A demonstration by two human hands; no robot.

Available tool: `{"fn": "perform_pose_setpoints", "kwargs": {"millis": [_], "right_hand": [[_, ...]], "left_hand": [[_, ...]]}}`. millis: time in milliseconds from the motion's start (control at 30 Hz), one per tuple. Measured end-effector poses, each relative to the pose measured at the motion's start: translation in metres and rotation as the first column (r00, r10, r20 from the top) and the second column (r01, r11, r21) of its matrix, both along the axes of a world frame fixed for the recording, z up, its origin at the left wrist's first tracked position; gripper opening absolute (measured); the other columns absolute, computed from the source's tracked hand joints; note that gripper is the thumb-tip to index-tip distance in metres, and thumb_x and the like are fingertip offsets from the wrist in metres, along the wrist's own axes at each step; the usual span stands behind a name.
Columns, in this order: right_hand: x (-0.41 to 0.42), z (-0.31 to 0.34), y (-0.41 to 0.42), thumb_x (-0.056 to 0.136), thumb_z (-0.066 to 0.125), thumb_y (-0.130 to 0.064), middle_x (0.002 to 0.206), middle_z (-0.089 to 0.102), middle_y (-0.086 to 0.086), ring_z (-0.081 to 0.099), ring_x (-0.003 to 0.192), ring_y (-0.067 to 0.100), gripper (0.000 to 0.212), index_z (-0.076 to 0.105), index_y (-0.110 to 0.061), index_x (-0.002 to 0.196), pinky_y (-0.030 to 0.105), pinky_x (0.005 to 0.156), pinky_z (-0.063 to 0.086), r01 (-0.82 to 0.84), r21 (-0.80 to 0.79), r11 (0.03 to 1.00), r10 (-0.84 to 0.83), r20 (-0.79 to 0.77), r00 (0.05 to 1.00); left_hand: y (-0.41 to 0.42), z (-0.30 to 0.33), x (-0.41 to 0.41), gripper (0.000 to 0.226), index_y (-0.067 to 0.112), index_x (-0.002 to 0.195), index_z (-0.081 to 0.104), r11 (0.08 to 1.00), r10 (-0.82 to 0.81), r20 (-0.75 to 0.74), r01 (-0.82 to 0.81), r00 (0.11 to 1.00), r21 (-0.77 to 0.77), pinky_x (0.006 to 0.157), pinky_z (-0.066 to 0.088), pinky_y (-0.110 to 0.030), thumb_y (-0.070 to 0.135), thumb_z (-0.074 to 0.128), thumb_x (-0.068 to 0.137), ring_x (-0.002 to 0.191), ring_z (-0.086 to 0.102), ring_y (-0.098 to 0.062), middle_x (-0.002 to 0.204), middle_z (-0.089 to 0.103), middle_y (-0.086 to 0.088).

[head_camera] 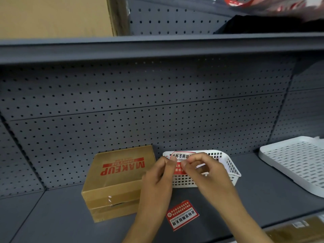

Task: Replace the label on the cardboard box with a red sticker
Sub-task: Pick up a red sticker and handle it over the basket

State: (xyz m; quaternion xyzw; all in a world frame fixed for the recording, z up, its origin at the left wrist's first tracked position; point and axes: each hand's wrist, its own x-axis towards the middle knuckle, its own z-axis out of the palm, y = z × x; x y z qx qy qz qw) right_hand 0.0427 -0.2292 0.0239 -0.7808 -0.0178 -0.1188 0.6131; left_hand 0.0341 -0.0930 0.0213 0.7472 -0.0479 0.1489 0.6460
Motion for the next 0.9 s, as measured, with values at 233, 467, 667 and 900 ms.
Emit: {"fn": "perform_pose_setpoints", "kwargs": {"millis": [233,467,667,900], "right_hand": [[0.007,-0.004,-0.012,0.090,0.069,-0.033,0.092,0.081,0.000,0.075,0.088,0.013,0.020,0.076,-0.015,0.095,0.024,0.080,0.052,-0.007,0.234,0.972,0.047,-0.167,0.985],[0.007,-0.003,-0.014,0.083,0.078,-0.027,0.080,0.079,0.003,0.072,0.075,0.012,0.011,0.078,-0.016,0.080,0.028,0.076,0.055,0.028,0.210,0.977,-0.020,-0.042,0.999],[0.008,0.002,-0.019,0.082,0.078,-0.027,0.083,0.080,0.000,0.074,0.078,0.013,0.010,0.080,-0.018,0.085,0.029,0.080,0.054,-0.039,0.161,0.986,0.044,-0.028,0.999],[0.015,-0.001,-0.014,0.067,0.079,-0.041,0.088,0.074,-0.004,0.069,0.085,0.015,0.047,0.062,-0.031,0.110,0.031,0.080,0.054,0.017,0.286,0.958,-0.008,-0.034,0.999]], "left_hand": [[0.008,-0.009,0.006,0.046,0.017,0.073,0.070,0.999,-0.019,-0.026,0.020,0.999,0.026,0.062,0.048,-0.013,0.051,0.048,0.094,0.067,0.066,-0.002,0.073,0.073,0.000],[0.017,-0.006,0.012,0.038,0.041,0.120,0.064,0.963,0.113,-0.015,-0.105,0.994,0.247,0.064,0.044,-0.001,0.059,0.048,0.091,0.077,0.055,0.030,0.081,0.064,0.029],[0.016,-0.002,0.018,0.030,0.032,0.093,0.078,0.989,-0.126,-0.053,0.121,0.991,-0.083,0.080,0.060,-0.027,0.048,0.067,0.071,0.090,0.075,-0.009,0.091,0.080,0.009],[0.008,0.004,0.016,0.032,0.018,0.090,0.082,0.923,-0.221,-0.089,0.179,0.971,-0.341,0.078,0.060,-0.022,0.036,0.057,0.086,0.089,0.077,-0.012,0.094,0.081,-0.006]]}}
